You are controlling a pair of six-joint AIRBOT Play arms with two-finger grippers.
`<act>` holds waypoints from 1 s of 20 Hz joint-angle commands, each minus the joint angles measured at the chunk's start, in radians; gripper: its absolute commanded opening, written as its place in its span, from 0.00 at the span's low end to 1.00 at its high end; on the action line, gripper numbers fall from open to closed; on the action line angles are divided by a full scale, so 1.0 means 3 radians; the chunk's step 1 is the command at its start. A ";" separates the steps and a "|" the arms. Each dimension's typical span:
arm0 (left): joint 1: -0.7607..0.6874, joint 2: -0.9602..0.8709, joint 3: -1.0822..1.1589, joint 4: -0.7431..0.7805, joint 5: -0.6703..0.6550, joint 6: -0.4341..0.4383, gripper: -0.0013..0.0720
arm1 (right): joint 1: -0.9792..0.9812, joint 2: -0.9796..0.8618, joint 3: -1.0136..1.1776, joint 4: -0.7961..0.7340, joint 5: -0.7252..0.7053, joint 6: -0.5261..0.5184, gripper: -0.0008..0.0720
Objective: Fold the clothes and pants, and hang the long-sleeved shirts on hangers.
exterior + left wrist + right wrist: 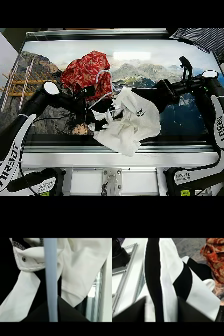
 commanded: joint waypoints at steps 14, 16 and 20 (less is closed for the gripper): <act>0.0001 0.0000 0.0004 0.0031 0.0028 0.0001 0.04 | 0.0004 -0.0001 -0.0001 0.0027 -0.0013 -0.0001 0.04; 0.0005 0.0000 0.0004 0.0029 0.0037 -0.0052 0.46 | 0.0003 -0.0001 -0.0001 0.0025 -0.0013 -0.0001 0.04; 0.0094 0.0006 0.0005 0.0017 0.0084 -0.0777 0.62 | 0.0003 -0.0001 -0.0001 0.0025 -0.0076 0.0000 0.04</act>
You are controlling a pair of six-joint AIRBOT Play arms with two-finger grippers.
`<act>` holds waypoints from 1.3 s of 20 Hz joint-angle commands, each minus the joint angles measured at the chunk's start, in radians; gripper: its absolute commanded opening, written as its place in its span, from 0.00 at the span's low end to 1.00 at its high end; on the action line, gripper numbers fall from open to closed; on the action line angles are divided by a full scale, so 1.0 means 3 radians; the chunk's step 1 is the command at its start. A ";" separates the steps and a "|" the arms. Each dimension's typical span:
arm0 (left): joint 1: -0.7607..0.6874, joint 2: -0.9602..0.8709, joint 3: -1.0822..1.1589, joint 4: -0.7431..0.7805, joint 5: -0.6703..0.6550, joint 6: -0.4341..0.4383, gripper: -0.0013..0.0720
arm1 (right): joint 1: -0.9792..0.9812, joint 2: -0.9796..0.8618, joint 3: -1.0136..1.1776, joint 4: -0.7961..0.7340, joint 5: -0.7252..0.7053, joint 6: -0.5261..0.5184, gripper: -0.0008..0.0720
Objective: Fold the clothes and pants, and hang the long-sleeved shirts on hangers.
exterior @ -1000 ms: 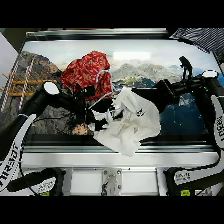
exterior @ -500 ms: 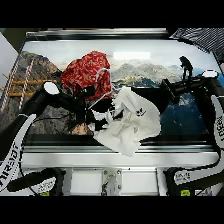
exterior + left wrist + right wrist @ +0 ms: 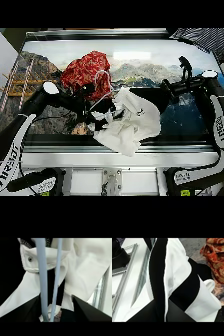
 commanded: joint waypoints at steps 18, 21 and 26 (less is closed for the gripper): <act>0.0215 0.1260 -0.0427 0.0829 0.0987 -0.4331 0.93 | -0.0001 0.0568 0.0001 0.0652 -0.0904 0.0165 0.03; -0.0168 0.1287 -0.0805 0.0773 0.1362 -0.4854 0.93 | -0.0001 0.0710 0.0001 0.0650 -0.1095 0.0202 0.03; -0.0655 0.0811 -0.0886 0.0699 0.2031 -0.5193 0.93 | 0.0000 0.0735 0.0001 0.0650 -0.1109 0.0214 0.03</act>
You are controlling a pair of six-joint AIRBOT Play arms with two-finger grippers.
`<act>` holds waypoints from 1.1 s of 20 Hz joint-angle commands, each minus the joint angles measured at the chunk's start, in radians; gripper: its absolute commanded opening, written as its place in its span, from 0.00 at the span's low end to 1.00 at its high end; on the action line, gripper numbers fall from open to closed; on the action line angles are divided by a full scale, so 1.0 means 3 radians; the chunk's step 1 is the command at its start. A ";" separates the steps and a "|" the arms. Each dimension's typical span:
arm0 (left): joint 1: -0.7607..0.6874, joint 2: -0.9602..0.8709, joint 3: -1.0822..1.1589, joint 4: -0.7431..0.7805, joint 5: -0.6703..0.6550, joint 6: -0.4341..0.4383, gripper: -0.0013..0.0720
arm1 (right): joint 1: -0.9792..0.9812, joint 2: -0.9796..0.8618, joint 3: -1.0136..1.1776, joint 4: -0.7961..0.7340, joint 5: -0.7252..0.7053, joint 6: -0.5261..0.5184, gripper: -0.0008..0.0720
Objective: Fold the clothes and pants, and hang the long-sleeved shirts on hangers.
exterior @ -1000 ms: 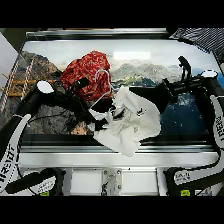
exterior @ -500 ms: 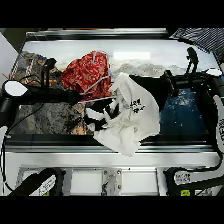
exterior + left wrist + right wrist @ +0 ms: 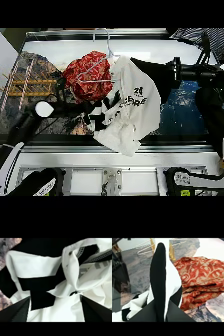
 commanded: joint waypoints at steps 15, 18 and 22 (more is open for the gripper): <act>-0.0292 -0.1110 0.0525 -0.0053 0.0371 -0.0284 0.04 | -0.0010 0.0051 0.0003 0.0006 -0.0017 0.0164 0.03; 0.0001 -0.0919 0.0525 0.0104 0.0234 -0.0272 0.04 | -0.0025 0.0088 0.0003 0.0083 0.0242 0.0239 0.03; 0.0338 -0.0757 0.0532 0.0086 0.0146 -0.0183 0.04 | -0.0022 0.0183 0.0003 0.0089 0.0324 0.0416 0.03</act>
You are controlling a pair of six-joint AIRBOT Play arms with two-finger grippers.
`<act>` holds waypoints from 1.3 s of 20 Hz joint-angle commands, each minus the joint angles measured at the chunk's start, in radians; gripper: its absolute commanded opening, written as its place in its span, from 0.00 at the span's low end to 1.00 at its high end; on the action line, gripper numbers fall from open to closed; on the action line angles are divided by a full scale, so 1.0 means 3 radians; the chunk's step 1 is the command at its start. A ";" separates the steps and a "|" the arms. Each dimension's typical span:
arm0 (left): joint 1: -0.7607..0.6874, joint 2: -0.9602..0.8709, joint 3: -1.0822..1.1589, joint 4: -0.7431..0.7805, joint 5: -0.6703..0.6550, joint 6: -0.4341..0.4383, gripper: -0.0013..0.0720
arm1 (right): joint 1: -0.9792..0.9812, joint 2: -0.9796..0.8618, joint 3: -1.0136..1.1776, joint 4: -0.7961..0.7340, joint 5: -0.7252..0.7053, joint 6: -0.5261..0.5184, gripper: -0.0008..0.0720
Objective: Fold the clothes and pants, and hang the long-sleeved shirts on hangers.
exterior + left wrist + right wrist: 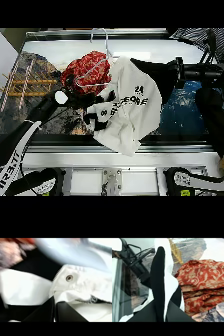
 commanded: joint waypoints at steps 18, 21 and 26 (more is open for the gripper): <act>0.0511 0.0388 0.0004 0.0046 -0.0211 0.0451 0.04 | -0.0031 0.0158 -0.0136 -0.0738 0.0084 0.0381 0.03; 0.0509 0.0722 0.0004 0.0042 -0.0168 0.0511 0.04 | -0.0038 0.0192 -0.0476 -0.0699 -0.0027 0.0310 0.03; 0.0257 0.1431 0.0005 0.0244 -0.0112 0.0473 0.04 | 0.0003 0.0342 -0.1302 -0.0001 -0.0590 -0.0070 0.03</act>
